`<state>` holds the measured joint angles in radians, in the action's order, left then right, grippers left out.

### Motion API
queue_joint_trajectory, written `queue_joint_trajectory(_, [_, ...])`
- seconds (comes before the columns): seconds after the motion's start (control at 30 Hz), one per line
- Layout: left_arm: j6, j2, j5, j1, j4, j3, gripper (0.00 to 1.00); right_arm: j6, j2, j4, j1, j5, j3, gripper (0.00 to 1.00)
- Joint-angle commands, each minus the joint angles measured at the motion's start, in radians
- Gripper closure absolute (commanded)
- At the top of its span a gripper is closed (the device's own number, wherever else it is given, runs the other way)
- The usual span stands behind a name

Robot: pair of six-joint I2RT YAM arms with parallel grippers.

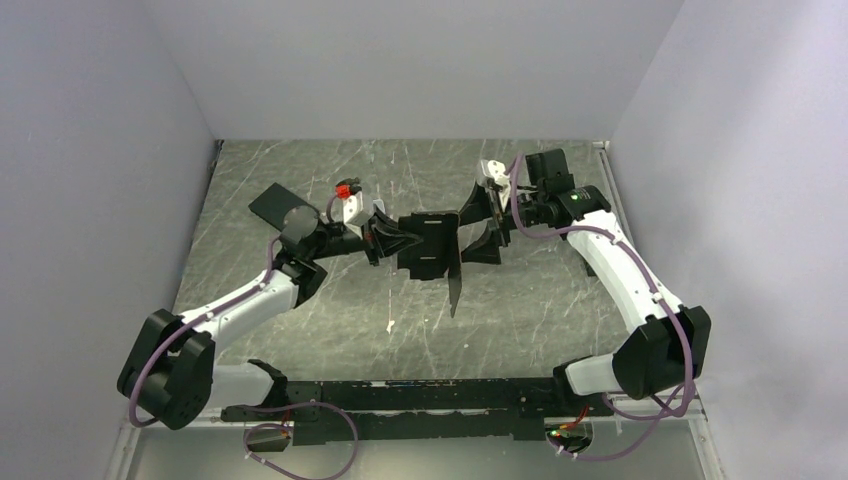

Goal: Fold the paper box
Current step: Fold the paper box at the center of the board.

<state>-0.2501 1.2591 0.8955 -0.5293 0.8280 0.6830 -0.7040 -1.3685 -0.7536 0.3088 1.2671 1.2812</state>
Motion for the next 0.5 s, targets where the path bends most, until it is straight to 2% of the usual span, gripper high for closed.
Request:
queue_joint_trajectory(0.0, [-0.004,-0.011,-0.055,-0.009,0.042,-0.012,1.0,0.046,0.032,0.068,0.008,0.072,-0.033,0.15])
queue_joint_trajectory(0.47, [-0.053,0.054,-0.094,-0.044,0.116,-0.014,1.0,0.262,0.023,0.261,0.013,0.043,-0.085,0.17])
